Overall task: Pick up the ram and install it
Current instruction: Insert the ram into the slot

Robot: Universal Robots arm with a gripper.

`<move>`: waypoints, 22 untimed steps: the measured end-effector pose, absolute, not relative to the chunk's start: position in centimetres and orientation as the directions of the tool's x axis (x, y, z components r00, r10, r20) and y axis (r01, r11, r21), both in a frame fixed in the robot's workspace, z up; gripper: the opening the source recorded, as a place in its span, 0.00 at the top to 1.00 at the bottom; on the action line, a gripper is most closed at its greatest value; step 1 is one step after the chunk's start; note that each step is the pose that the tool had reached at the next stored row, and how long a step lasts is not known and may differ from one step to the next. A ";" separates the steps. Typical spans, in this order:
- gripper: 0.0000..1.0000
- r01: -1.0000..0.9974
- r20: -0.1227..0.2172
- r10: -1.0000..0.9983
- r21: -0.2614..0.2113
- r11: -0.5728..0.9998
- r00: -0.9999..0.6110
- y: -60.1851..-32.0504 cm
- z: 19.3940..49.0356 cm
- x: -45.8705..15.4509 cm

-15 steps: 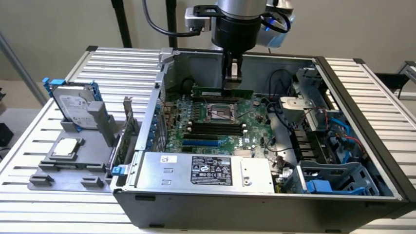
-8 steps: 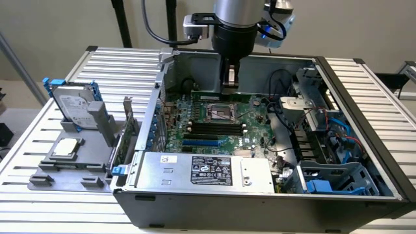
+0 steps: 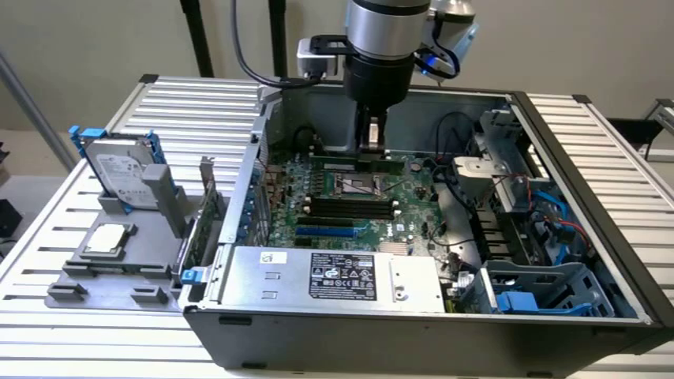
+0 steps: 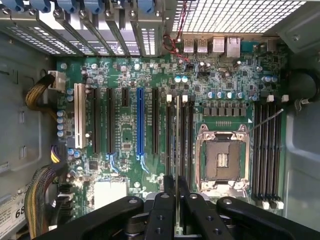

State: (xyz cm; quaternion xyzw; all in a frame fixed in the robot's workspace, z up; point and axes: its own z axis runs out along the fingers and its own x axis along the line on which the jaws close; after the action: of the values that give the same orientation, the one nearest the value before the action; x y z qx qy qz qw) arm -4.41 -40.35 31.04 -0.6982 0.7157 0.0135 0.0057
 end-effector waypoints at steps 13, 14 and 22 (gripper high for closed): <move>0.86 -1.000 -0.027 -0.999 0.011 0.025 -0.025 -40.8 28.7 -4.3; 0.86 -1.000 -0.027 -0.999 0.011 0.025 -0.025 -40.8 28.5 -4.3; 0.86 -1.000 -0.027 -0.999 0.011 0.026 -0.026 -41.0 27.0 -4.2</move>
State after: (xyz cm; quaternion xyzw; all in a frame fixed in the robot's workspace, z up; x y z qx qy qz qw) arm -4.16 -40.95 27.05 -0.6978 0.7162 0.0135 0.0058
